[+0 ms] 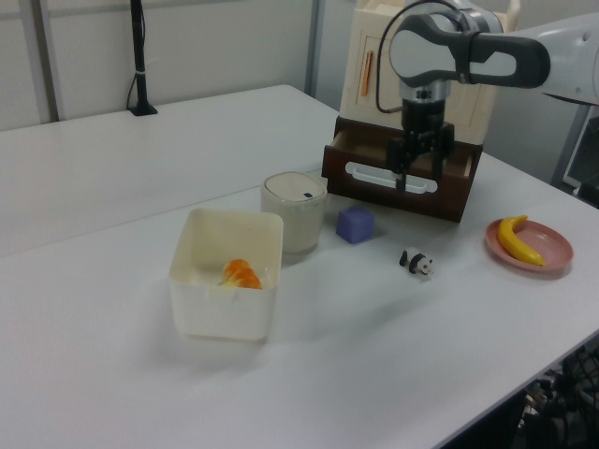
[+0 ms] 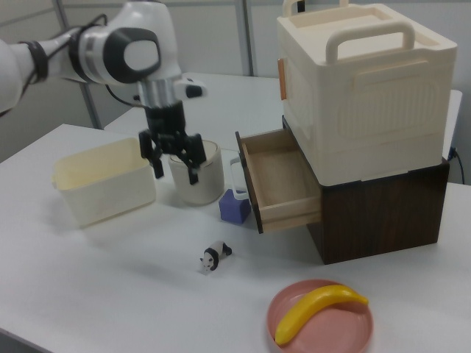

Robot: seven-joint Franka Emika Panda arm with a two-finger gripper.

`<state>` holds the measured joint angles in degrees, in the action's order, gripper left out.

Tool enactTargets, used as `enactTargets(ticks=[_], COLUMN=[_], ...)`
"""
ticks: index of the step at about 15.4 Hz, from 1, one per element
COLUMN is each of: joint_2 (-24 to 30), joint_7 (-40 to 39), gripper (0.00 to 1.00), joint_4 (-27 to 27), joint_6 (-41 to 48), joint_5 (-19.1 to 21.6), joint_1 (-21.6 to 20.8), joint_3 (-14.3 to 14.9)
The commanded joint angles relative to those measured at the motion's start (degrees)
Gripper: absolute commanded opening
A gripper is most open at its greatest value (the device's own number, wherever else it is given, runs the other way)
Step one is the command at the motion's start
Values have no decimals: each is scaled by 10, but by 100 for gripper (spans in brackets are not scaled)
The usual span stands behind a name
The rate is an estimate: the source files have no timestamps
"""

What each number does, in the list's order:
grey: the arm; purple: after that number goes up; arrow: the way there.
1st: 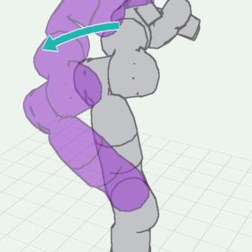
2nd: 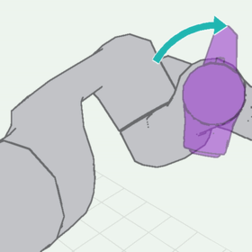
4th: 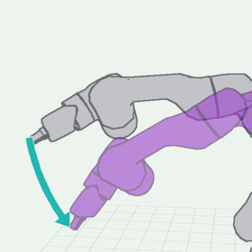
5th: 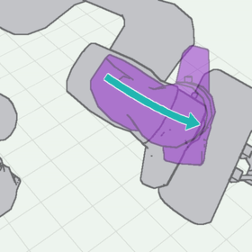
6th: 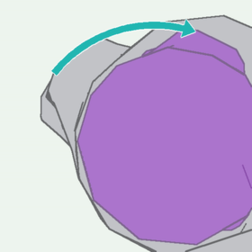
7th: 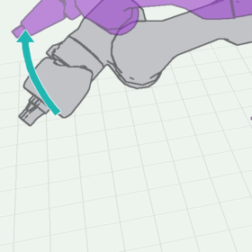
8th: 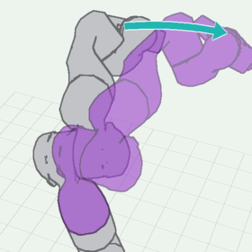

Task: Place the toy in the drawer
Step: 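Move the open gripper over the black-and-white panda toy and lower it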

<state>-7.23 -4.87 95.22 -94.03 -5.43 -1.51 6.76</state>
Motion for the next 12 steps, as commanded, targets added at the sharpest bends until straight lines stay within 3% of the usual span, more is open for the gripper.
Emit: enactTargets(ticks=[1, 5, 12], joint_2=[12, 10, -30], joint_7=[-35, -28, 36], gripper=[100, 100, 98], joint_4=[72, 165, 182], joint_6=[-33, -141, -248], joint_5=[-49, -77, -77], joint_1=[-2, -2, -2], joint_3=[18, 27, 37])
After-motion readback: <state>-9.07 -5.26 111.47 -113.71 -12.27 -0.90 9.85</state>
